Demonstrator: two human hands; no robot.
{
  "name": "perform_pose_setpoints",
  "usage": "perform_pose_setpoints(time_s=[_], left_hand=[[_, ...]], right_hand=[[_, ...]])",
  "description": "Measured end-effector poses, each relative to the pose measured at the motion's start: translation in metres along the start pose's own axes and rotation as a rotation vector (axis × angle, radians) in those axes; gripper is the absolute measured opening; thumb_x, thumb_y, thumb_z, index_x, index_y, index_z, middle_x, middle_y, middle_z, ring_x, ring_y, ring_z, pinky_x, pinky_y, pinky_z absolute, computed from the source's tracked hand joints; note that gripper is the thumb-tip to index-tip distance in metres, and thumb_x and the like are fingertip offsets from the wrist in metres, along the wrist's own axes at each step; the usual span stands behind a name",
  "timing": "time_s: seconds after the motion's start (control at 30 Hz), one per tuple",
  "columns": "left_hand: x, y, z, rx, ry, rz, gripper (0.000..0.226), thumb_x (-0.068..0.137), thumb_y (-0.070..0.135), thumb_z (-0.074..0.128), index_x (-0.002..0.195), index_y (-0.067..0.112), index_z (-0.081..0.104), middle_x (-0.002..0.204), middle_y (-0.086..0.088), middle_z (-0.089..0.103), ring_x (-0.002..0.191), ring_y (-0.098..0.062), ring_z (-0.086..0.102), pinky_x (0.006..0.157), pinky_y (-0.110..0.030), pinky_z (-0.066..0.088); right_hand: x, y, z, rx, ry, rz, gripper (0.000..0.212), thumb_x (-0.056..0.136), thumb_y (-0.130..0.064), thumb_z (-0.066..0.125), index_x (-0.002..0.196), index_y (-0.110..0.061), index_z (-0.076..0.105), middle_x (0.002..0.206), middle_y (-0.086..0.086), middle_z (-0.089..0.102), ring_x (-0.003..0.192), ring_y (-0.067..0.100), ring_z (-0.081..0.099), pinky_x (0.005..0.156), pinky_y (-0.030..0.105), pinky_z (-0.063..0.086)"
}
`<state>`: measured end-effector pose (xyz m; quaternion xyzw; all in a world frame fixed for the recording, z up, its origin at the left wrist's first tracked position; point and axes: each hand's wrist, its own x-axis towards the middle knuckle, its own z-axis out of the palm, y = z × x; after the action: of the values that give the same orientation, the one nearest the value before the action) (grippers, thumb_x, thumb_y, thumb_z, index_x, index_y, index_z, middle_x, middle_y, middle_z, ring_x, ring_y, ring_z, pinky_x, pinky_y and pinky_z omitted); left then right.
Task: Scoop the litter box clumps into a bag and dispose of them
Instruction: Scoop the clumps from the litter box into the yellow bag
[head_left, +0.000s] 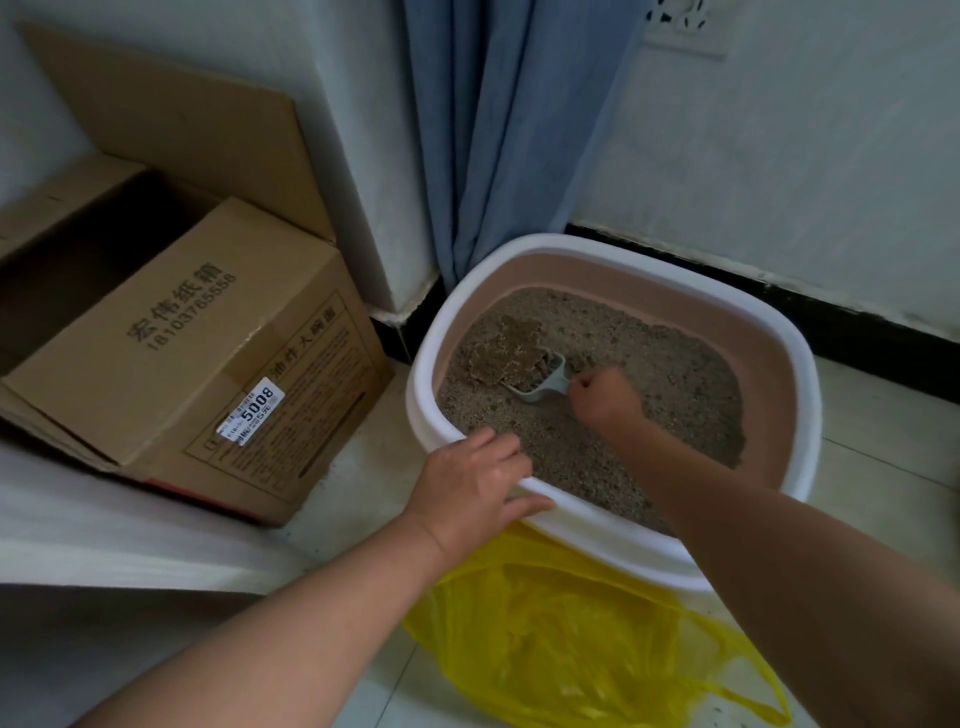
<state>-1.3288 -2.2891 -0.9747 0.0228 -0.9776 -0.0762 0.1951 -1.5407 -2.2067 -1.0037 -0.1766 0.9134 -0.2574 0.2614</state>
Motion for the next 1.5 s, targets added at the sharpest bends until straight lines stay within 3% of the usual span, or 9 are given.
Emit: perform_pose_setpoints(time_s=[0.1,0.23,0.37,0.57,0.7,1.03,1.2,1.37,1.5], left_hand=[[0.0,0.0,0.001,0.003,0.0,0.008,0.045,0.085,0.063,0.054,0.076,0.021,0.068,0.079,0.007,0.058,0.076,-0.015,0.055,0.055,-0.03,0.045],[0.0,-0.001,0.001,0.004,-0.006,-0.002,0.046,0.084,0.064,0.054,0.077,0.021,0.068,0.079,0.007,0.058,0.077,-0.016,0.055,0.055,-0.031,0.046],[0.001,-0.001,0.001,0.012,0.007,0.004,0.045,0.084,0.064,0.054,0.076,0.022,0.068,0.079,0.008,0.057,0.077,-0.015,0.055,0.055,-0.03,0.044],[0.001,0.0,-0.001,0.011,0.017,0.006,0.046,0.084,0.065,0.052,0.075,0.022,0.068,0.078,0.008,0.057,0.076,-0.014,0.054,0.056,-0.027,0.04],[0.002,0.0,-0.001,0.001,0.024,0.01,0.045,0.083,0.063,0.054,0.076,0.021,0.068,0.078,0.007,0.058,0.076,-0.016,0.055,0.056,-0.028,0.04],[0.003,0.0,-0.005,0.044,-0.003,0.027,0.047,0.084,0.064,0.047,0.074,0.024,0.068,0.078,0.009,0.057,0.076,-0.013,0.054,0.053,-0.024,0.037],[0.002,0.0,-0.005,0.017,-0.02,0.019,0.045,0.085,0.064,0.049,0.075,0.024,0.067,0.078,0.01,0.056,0.076,-0.012,0.054,0.053,-0.026,0.041],[0.002,0.0,-0.006,0.021,-0.045,0.02,0.045,0.085,0.064,0.048,0.076,0.025,0.067,0.078,0.011,0.056,0.076,-0.012,0.054,0.055,-0.022,0.034],[0.002,0.002,-0.007,-0.007,-0.055,0.006,0.039,0.083,0.061,0.057,0.076,0.024,0.067,0.078,0.01,0.056,0.076,-0.014,0.055,0.054,-0.028,0.041]], right_hand=[[-0.006,0.01,0.001,0.028,0.046,-0.079,0.034,0.102,-0.017,0.046,0.074,-0.014,0.064,0.059,0.003,0.05,0.054,0.02,0.045,0.049,0.025,0.027],[-0.012,0.027,0.006,0.18,0.073,-0.139,0.024,0.102,-0.02,0.048,0.099,-0.016,0.072,0.075,0.002,0.061,0.062,0.017,0.052,0.053,0.025,0.035],[-0.022,0.035,0.005,0.291,0.059,-0.14,0.022,0.103,-0.021,0.049,0.088,-0.023,0.065,0.065,-0.003,0.058,0.059,0.016,0.049,0.054,0.026,0.036],[-0.029,0.038,0.012,0.296,0.024,-0.124,0.023,0.103,-0.024,0.05,0.098,-0.022,0.072,0.069,-0.002,0.062,0.057,0.01,0.05,0.053,0.023,0.037],[-0.034,0.028,0.017,0.242,-0.028,-0.19,0.026,0.103,-0.022,0.049,0.087,-0.024,0.069,0.068,0.0,0.062,0.056,0.012,0.05,0.055,0.027,0.04],[-0.046,0.031,-0.012,0.34,0.106,-0.184,0.022,0.102,-0.02,0.05,0.094,-0.024,0.07,0.07,0.003,0.061,0.06,0.016,0.049,0.056,0.028,0.036],[-0.056,0.038,-0.025,0.43,0.126,-0.197,0.027,0.103,-0.017,0.048,0.085,-0.02,0.068,0.064,0.003,0.054,0.051,0.011,0.043,0.043,0.019,0.034],[-0.064,0.043,-0.03,0.445,0.137,-0.165,0.029,0.103,-0.019,0.049,0.082,-0.024,0.068,0.062,-0.003,0.056,0.05,0.009,0.045,0.048,0.024,0.038],[-0.075,0.048,-0.035,0.474,0.108,-0.146,0.028,0.103,-0.018,0.048,0.087,-0.011,0.07,0.061,-0.002,0.054,0.048,0.01,0.042,0.043,0.019,0.035]])
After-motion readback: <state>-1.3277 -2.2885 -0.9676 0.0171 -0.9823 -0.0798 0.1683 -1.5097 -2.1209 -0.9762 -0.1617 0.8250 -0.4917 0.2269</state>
